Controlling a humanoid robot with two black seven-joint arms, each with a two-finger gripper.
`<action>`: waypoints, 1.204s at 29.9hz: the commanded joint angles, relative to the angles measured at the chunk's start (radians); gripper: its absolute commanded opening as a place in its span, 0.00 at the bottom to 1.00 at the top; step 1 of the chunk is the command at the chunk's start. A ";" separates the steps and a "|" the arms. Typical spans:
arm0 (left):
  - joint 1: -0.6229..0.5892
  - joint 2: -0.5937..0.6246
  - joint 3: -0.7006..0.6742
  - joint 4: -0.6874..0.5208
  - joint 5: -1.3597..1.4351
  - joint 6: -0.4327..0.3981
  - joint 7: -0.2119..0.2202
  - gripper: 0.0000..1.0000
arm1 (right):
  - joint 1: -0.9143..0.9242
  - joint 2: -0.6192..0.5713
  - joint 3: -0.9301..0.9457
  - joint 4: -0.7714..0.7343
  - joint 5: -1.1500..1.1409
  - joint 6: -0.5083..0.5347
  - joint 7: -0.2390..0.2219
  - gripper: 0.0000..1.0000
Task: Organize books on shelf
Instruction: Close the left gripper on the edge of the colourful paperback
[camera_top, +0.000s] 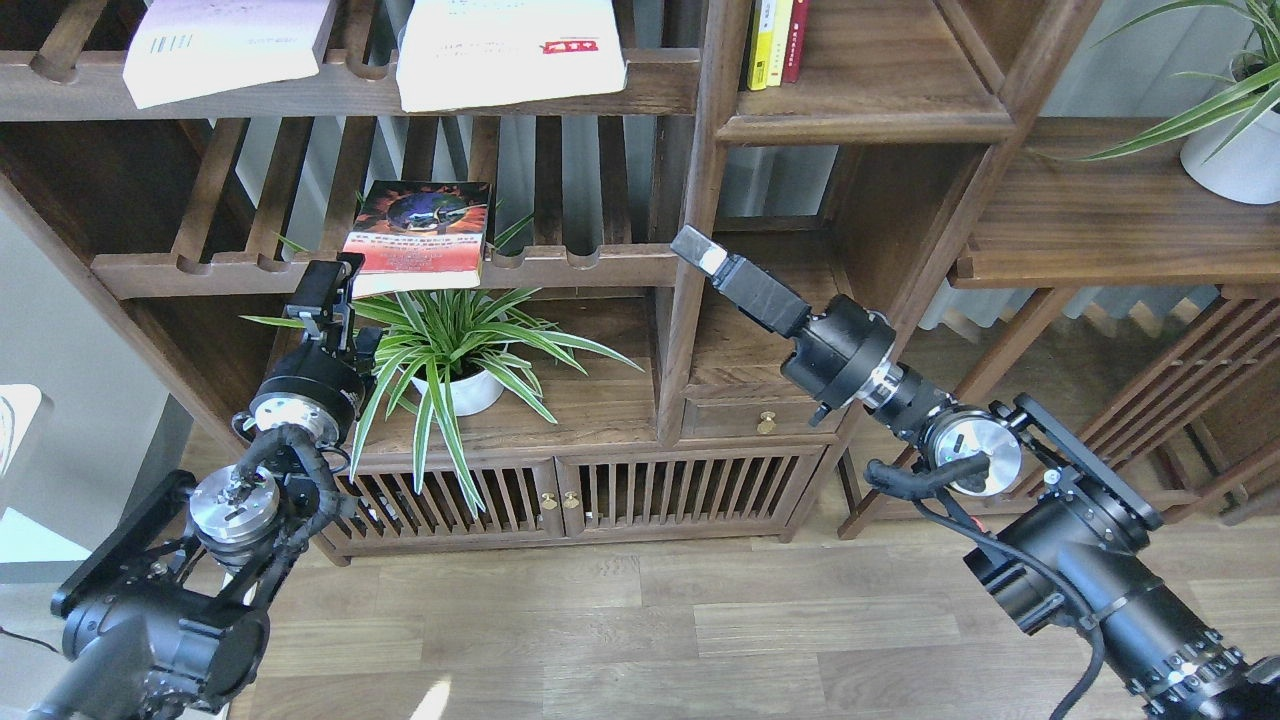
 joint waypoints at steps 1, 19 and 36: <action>-0.015 -0.001 0.002 0.018 0.000 -0.005 0.006 0.99 | 0.000 0.000 0.000 0.000 0.000 0.000 0.000 0.99; -0.177 -0.053 0.018 0.275 0.001 -0.009 0.026 0.99 | -0.002 0.001 -0.009 -0.008 0.000 0.000 0.000 0.99; -0.274 -0.081 0.022 0.420 0.001 -0.011 0.026 0.99 | -0.002 0.000 -0.006 -0.008 0.000 0.001 0.000 0.99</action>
